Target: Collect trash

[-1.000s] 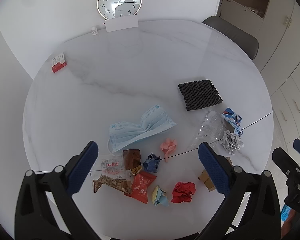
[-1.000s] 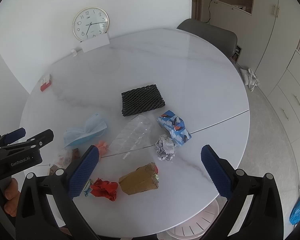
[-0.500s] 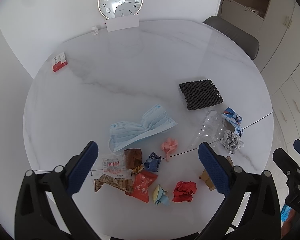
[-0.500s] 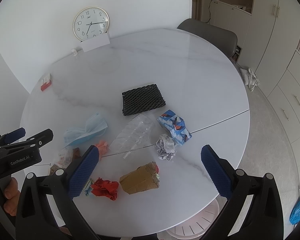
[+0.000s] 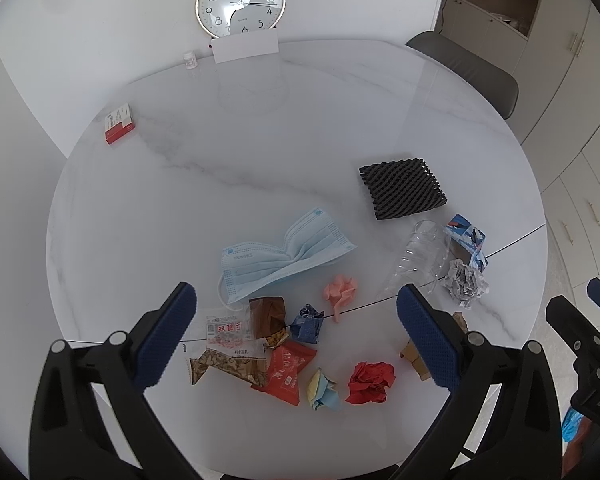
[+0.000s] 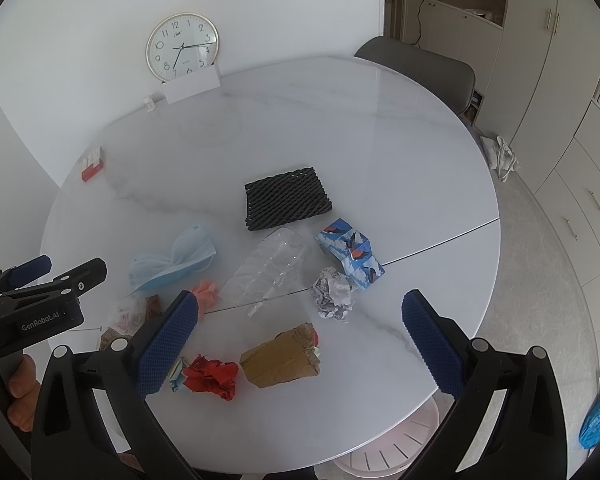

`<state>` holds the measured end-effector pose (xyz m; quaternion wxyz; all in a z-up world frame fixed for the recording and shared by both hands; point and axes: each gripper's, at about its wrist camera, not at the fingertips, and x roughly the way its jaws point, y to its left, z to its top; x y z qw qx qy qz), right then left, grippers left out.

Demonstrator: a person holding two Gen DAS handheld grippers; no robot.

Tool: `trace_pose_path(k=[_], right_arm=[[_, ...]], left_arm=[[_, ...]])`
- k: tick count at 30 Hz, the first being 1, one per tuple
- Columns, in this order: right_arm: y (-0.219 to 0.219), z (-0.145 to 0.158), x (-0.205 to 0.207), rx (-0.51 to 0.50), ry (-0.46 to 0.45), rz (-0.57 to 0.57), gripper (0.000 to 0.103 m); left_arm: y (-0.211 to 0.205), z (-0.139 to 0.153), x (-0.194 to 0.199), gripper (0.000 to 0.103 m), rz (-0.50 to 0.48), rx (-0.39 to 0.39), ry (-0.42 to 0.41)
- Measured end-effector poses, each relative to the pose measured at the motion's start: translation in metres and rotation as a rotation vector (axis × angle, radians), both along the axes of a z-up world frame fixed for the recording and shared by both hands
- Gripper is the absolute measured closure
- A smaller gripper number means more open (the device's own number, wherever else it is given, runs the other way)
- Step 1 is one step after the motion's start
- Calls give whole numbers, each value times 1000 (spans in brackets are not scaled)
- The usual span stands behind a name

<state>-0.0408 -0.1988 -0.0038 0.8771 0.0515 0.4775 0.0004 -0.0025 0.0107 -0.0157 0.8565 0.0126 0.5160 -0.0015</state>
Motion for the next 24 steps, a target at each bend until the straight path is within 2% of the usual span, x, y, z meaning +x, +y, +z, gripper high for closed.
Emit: trace_pose_path(k=[14, 20, 24], right_arm=[[-1, -10, 1, 8, 24, -2, 2], [-4, -40, -2, 29, 83, -10, 2], [-6, -68, -6, 53, 142, -24, 2]], left_arm=[[14, -12, 1, 7, -19, 8, 11], [44, -35, 3, 7, -40, 3, 35], [72, -61, -1, 7, -29, 18, 79]])
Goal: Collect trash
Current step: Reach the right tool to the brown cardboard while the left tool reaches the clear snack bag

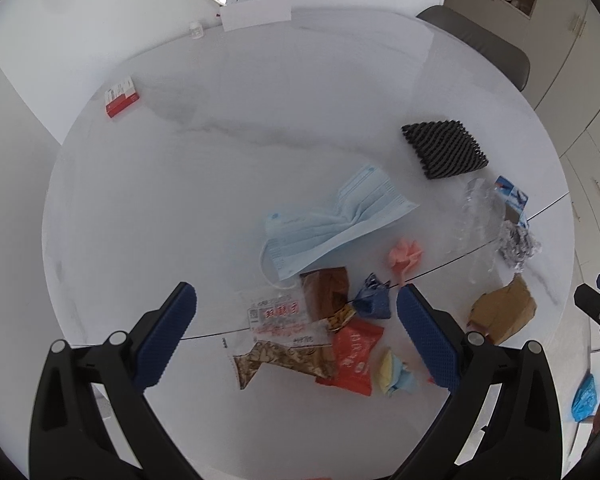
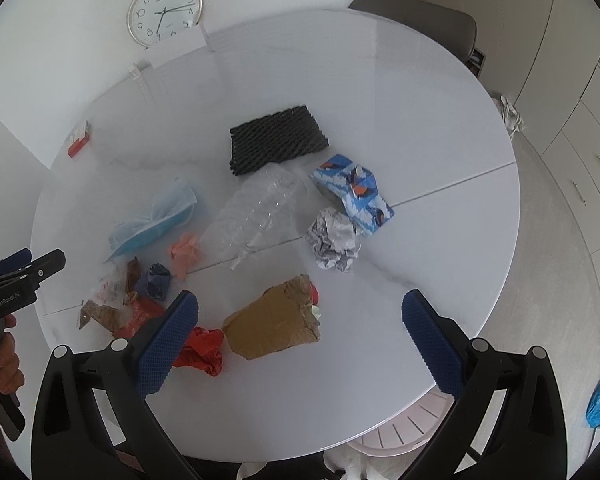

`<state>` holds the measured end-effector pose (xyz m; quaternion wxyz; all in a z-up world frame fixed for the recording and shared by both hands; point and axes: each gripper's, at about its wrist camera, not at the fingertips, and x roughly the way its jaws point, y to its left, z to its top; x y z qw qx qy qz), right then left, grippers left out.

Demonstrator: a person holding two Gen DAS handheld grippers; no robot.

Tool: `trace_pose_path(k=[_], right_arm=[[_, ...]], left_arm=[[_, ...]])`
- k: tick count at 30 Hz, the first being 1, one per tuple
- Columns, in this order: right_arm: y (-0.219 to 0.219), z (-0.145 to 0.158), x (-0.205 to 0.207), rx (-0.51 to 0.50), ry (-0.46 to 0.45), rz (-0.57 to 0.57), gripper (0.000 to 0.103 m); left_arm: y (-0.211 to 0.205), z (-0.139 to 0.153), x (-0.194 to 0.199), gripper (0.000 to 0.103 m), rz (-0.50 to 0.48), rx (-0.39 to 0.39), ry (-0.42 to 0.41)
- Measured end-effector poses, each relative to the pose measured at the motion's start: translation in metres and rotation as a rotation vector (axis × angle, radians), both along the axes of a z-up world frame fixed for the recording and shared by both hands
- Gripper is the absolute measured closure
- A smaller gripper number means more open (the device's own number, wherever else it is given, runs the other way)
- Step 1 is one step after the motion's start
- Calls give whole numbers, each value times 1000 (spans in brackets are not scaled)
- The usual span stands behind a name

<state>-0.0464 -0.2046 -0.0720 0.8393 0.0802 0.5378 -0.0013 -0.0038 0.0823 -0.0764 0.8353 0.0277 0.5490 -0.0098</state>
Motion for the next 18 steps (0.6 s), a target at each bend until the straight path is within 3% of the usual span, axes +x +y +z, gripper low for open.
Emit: trace_pose_path(k=[3, 10, 16, 18], right_arm=[[-1, -19, -3, 15, 35, -9, 2], [0, -46, -6, 12, 92, -9, 2], [0, -50, -5, 4, 98, -6, 2], [1, -52, -4, 1, 104, -1, 2]], left_arm=[[18, -20, -4, 7, 23, 1, 32], [33, -66, -9, 7, 45, -79, 132], [41, -75, -19, 7, 141, -173, 140], [38, -76, -21, 7, 141, -164, 128]])
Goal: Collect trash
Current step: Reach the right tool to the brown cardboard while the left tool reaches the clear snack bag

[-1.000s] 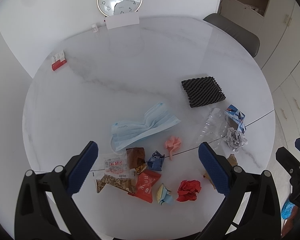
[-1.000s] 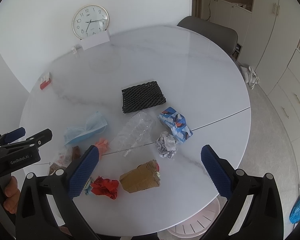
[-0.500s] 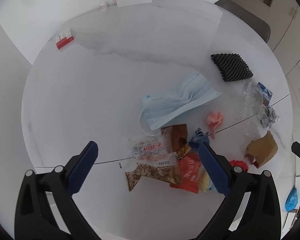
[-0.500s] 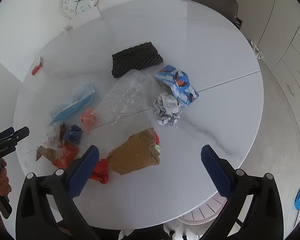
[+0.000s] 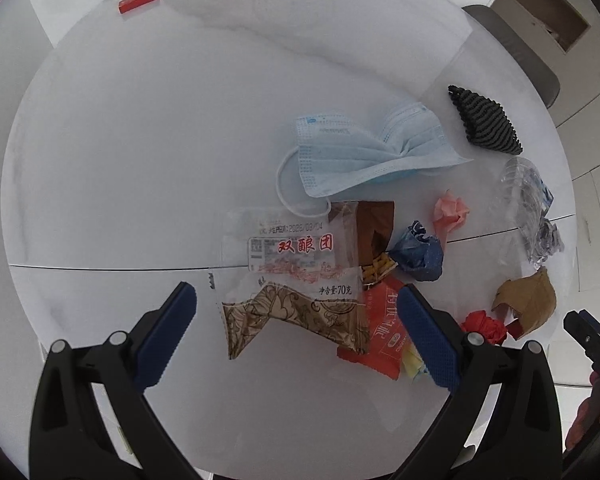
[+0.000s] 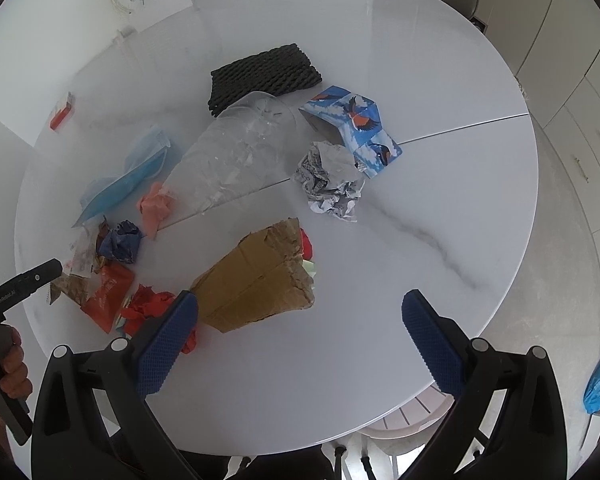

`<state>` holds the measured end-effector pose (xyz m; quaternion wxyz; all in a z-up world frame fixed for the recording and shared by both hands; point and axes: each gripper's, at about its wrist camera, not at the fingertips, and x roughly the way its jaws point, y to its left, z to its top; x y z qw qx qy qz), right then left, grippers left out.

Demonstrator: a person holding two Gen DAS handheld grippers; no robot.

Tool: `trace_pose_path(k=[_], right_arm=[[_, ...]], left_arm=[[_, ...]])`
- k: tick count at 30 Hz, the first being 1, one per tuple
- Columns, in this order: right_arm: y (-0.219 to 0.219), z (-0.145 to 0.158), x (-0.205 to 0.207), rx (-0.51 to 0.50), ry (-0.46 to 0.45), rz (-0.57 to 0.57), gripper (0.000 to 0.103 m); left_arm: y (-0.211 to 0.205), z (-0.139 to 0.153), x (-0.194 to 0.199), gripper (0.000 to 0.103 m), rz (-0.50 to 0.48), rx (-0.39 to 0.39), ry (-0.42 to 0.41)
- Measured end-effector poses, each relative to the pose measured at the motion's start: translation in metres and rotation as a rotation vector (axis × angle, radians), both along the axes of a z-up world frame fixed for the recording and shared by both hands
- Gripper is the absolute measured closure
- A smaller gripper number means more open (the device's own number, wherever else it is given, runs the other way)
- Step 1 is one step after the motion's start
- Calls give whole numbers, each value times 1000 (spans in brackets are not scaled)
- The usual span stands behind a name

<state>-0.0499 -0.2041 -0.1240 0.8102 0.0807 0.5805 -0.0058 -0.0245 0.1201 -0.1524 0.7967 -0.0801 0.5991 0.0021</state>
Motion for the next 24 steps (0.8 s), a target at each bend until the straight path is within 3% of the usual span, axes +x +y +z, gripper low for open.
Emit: trace_pose_path(k=[4, 9, 13, 18, 21, 24], right_arm=[[3, -2, 1, -3, 7, 11, 2], [6, -5, 0, -2, 23, 16, 2], [10, -8, -3, -40, 49, 33, 2], [9, -9, -9, -63, 79, -11, 2], [10, -8, -12, -73, 94, -50, 2], [10, -6, -16, -77, 103, -92, 2]], left_arm=[[-13, -2, -7, 7, -124, 71, -34], [-7, 1, -10, 7, -299, 91, -88], [-9, -1, 7, 7, -612, 152, -107], [-21, -18, 18, 7, -1003, 158, -35], [-28, -29, 22, 7, -1162, 158, -11], [-34, -41, 25, 7, -1253, 150, 22]])
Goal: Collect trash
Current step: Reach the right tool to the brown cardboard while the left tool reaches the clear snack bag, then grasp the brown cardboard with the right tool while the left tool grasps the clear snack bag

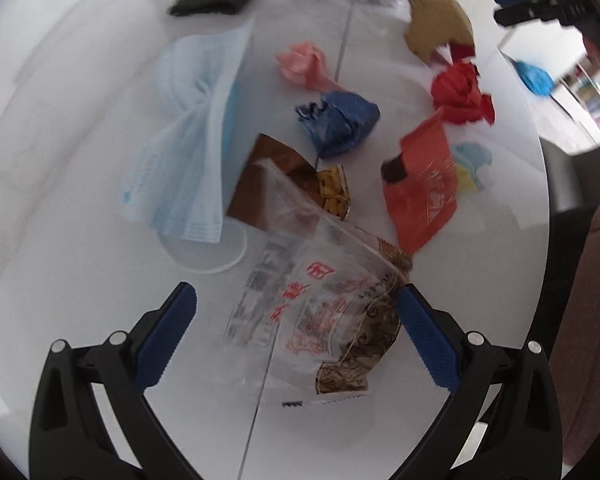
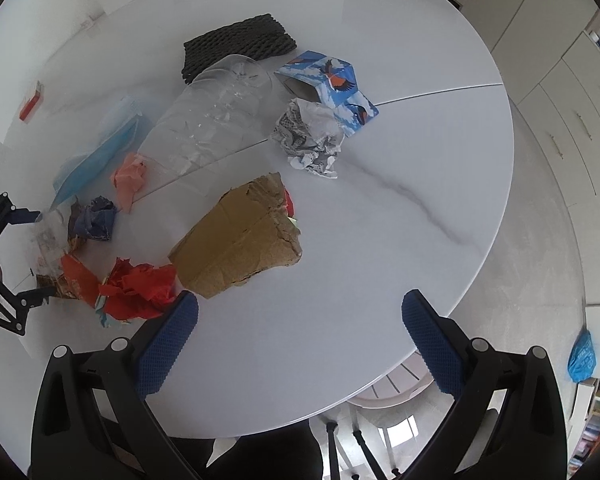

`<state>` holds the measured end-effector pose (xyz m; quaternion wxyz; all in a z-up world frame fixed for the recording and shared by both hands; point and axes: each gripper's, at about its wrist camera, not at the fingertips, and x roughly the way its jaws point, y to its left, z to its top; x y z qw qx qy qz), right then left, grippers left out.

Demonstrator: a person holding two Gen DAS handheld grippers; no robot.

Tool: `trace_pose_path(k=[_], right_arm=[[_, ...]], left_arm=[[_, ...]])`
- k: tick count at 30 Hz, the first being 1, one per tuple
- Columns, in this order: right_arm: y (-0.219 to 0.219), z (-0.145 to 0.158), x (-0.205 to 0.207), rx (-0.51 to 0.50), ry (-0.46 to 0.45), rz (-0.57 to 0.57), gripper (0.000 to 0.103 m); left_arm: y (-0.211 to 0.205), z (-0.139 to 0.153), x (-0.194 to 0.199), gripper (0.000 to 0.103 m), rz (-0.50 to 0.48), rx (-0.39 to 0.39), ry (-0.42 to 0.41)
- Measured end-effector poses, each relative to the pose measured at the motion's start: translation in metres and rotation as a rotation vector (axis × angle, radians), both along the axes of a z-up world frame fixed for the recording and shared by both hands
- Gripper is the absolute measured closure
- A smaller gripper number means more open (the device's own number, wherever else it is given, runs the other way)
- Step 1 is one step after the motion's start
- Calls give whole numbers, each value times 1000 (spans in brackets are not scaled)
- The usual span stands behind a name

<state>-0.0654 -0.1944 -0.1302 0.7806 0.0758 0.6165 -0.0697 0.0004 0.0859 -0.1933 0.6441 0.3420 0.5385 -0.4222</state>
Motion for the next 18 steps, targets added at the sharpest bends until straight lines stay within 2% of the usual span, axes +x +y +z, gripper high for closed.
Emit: trace_pose_path(k=[2, 4, 6, 10, 12, 18], right_arm=[[0, 2, -2, 4, 2, -32, 2], [-1, 4, -4, 8, -1, -61, 2], [-1, 5, -5, 17, -6, -85, 2], [-3, 5, -7, 53, -18, -129, 2], [-3, 4, -7, 75, -28, -149, 2], [-8, -5, -1, 173, -53, -236, 2]], left_arm=[[-3, -2, -1, 7, -45, -17, 15], [-2, 0, -8, 14, -77, -44, 21], [-2, 2, -9, 26, -78, -62, 26], [10, 9, -14, 40, -5, -105, 17], [23, 16, -11, 54, 34, -124, 21], [42, 26, -14, 78, 195, -211, 56]])
